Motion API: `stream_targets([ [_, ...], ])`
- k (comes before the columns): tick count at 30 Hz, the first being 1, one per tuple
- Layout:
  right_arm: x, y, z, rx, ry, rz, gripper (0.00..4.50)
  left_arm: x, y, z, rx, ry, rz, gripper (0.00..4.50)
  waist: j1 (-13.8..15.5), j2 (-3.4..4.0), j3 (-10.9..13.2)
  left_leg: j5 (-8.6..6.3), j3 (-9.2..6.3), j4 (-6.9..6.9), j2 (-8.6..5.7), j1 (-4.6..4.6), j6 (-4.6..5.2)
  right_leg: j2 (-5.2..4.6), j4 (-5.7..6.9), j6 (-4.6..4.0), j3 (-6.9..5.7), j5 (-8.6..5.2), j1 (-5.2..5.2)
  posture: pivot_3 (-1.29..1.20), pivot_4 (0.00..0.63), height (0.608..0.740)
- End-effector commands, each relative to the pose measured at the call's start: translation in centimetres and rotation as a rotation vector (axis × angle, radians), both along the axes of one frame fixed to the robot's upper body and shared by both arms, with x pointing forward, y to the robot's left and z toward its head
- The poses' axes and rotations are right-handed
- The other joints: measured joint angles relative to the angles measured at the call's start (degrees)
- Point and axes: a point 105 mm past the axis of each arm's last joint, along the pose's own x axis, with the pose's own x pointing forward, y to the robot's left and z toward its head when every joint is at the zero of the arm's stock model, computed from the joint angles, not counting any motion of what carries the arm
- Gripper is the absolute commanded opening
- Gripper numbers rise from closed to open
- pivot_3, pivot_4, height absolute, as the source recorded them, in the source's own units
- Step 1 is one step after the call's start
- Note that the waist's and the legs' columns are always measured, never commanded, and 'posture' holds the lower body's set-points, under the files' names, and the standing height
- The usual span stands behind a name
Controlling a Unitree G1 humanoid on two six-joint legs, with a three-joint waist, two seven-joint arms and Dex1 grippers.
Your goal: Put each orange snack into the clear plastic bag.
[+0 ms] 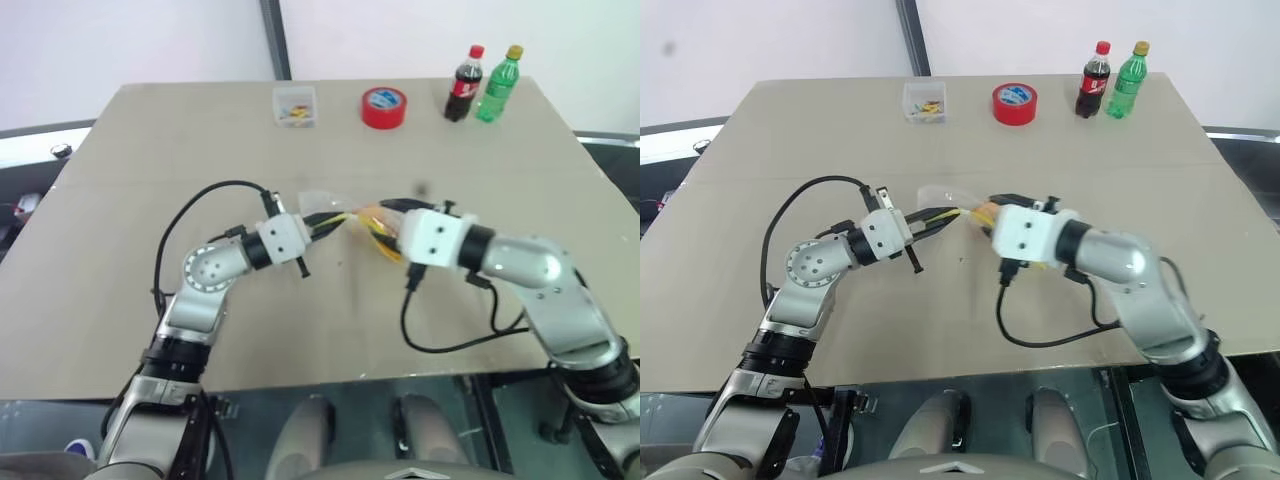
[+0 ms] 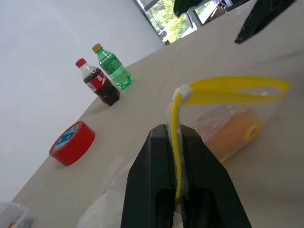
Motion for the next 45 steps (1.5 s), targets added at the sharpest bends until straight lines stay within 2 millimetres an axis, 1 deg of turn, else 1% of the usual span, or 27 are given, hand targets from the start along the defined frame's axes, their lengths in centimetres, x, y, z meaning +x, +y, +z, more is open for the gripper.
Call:
stream_targets([
  [1, 0.2, 1.4, 0.6, -0.013, -0.045, 0.041, 2.16, -0.3, -0.2, 1.0, 0.001, -0.049, -0.012, 0.00, 0.1, -0.01, 0.0, 0.00, -0.02, 0.00, -0.03, -0.13, -0.01, -0.05, -0.02, 0.00, -0.01, 0.00, -0.10, 0.00, 0.150, 0.736],
  [4, 0.5, 2.2, 0.8, -0.005, -0.045, 0.058, 2.16, -0.4, -0.2, 0.9, 0.006, -0.050, -0.011, 0.00, 0.2, -0.01, 0.0, 0.14, -0.01, 0.01, -0.14, -0.57, -0.23, -0.19, -0.02, 0.01, -0.03, 0.00, -0.50, 0.00, 0.150, 0.736],
  [9, 1.2, 2.5, 0.9, 0.000, -0.047, 0.053, 2.16, -0.5, -0.1, 0.8, 0.011, -0.054, -0.007, 0.00, 0.1, -0.01, 0.0, 0.09, 0.00, -0.09, -0.15, -0.54, -0.15, -0.18, -0.04, 0.01, -0.03, 0.00, -0.51, 0.00, 0.150, 0.736],
  [13, 1.3, 2.5, 0.8, -0.004, -0.042, 0.054, 2.16, -0.6, -0.1, 0.8, 0.012, -0.058, -0.007, 0.00, 0.1, -0.01, 0.0, 0.01, -0.01, -0.09, -0.15, -0.50, -0.01, -0.17, 0.02, 0.01, -0.04, 0.00, -0.51, 0.00, 0.150, 0.736],
  [14, 1.4, 2.4, 0.7, -0.006, -0.041, 0.054, 1.95, -0.6, -0.1, 0.8, 0.011, -0.058, -0.007, 0.00, 0.1, -0.01, 0.0, 0.01, -0.01, -0.09, -0.15, -0.50, -0.01, -0.17, 0.02, 0.01, -0.04, 0.00, -0.51, 0.00, 0.150, 0.736],
  [16, 1.4, 2.4, 0.7, -0.008, -0.041, 0.054, 1.33, -0.6, -0.1, 0.8, 0.011, -0.058, -0.007, 0.00, 0.0, -0.01, 0.0, 0.01, -0.01, -0.09, -0.15, -0.50, -0.01, -0.17, 0.02, 0.01, -0.04, 0.00, -0.51, 0.00, 0.150, 0.736],
  [18, 1.4, 2.4, 0.7, -0.007, -0.040, 0.054, 0.26, -0.7, -0.1, 0.8, 0.010, -0.059, -0.006, 0.00, 0.0, -0.01, 0.0, 0.01, -0.01, -0.09, -0.15, -0.50, -0.01, -0.17, 0.02, 0.01, -0.04, 0.00, -0.51, 0.00, 0.150, 0.736],
  [19, 1.4, 2.4, 0.7, -0.008, -0.042, 0.054, 0.08, -0.7, -0.1, 0.8, 0.009, -0.059, -0.007, 0.00, 0.0, -0.01, 0.0, 0.01, 0.00, -0.09, -0.15, -0.50, -0.01, -0.17, 0.02, 0.01, -0.04, 0.00, -0.51, 0.00, 0.150, 0.736],
  [26, 1.2, 2.5, 0.9, -0.004, -0.049, 0.059, 0.08, -0.8, 0.0, 0.8, -0.003, -0.055, -0.004, 0.00, 0.0, -0.01, 0.0, 0.01, -0.01, -0.09, -0.15, -0.50, -0.01, -0.17, 0.02, 0.01, -0.04, 0.00, -0.51, 0.00, 0.150, 0.736],
  [28, 1.5, 2.2, 0.6, -0.010, -0.040, 0.037, 0.08, -0.7, 0.3, 1.4, -0.053, -0.052, 0.012, 0.00, 0.0, -0.01, 0.0, 0.01, -0.01, -0.09, -0.15, -0.50, -0.01, -0.17, 0.02, 0.01, -0.04, 0.00, -0.51, 0.00, 0.150, 0.736],
  [30, 2.0, 1.3, 0.1, -0.017, -0.019, -0.013, 0.08, -0.4, 0.9, 2.2, -0.136, -0.037, 0.048, 0.00, 0.0, -0.01, 0.0, 0.01, -0.01, -0.09, -0.15, -0.50, -0.01, -0.18, 0.02, 0.01, -0.04, 0.00, -0.51, 0.00, 0.150, 0.736],
  [32, 2.5, 0.1, -0.5, -0.026, 0.001, -0.066, 0.08, -0.2, 1.5, 2.8, -0.178, -0.029, 0.065, 0.00, 0.0, -0.01, 0.0, 0.01, -0.01, -0.09, -0.15, -0.50, -0.01, -0.18, 0.02, 0.01, -0.04, 0.00, -0.51, 0.00, 0.150, 0.736],
  [34, 2.8, -1.5, -1.2, -0.043, 0.020, -0.126, 0.08, 0.2, 2.2, 3.4, -0.224, -0.014, 0.095, 0.00, 0.2, -0.01, 0.0, 0.01, -0.01, -0.09, -0.15, -0.50, -0.01, -0.18, 0.02, 0.01, -0.04, 0.00, -0.51, 0.00, 0.150, 0.736],
  [36, 3.0, -3.4, -2.1, -0.068, 0.038, -0.197, 0.08, 0.6, 2.9, 3.8, -0.253, -0.001, 0.122, 0.00, 0.2, -0.01, 0.0, 0.01, -0.03, -0.09, -0.15, -0.50, -0.01, -0.18, 0.01, 0.01, -0.04, 0.00, -0.50, 0.00, 0.150, 0.736],
  [38, 3.1, -5.1, -2.7, -0.082, 0.054, -0.259, 0.08, 0.7, 3.2, 3.9, -0.260, 0.006, 0.133, 0.00, 0.5, -0.01, 0.0, 0.00, -0.02, -0.09, -0.16, -0.50, 0.00, -0.19, 0.01, 0.01, -0.04, 0.00, -0.50, 0.00, 0.150, 0.736],
  [40, 3.0, -6.3, -3.0, -0.087, 0.065, -0.296, 0.08, 0.7, 3.2, 3.8, -0.258, 0.010, 0.134, 0.00, 0.5, -0.01, 0.0, 0.00, 0.02, -0.09, -0.16, -0.50, 0.00, -0.19, 0.01, 0.01, -0.02, 0.00, -0.50, 0.00, 0.150, 0.736],
  [43, 3.0, -8.2, -3.0, -0.082, 0.068, -0.369, 0.08, 1.0, 3.3, 3.7, -0.275, 0.033, 0.141, 0.00, 0.5, 0.00, 0.0, 0.00, 0.04, -0.09, -0.14, -0.48, 0.00, -0.17, 0.02, 0.01, -0.01, 0.00, -0.50, 0.00, 0.150, 0.736],
  [45, 3.2, -9.0, -2.9, -0.084, 0.060, -0.398, 0.08, 1.1, 3.3, 3.7, -0.279, 0.042, 0.144, 0.00, 0.5, 0.00, 0.0, 0.00, 0.04, -0.09, -0.13, -0.48, 0.00, -0.17, 0.03, 0.01, -0.02, 0.00, -0.50, 0.00, 0.150, 0.736],
])
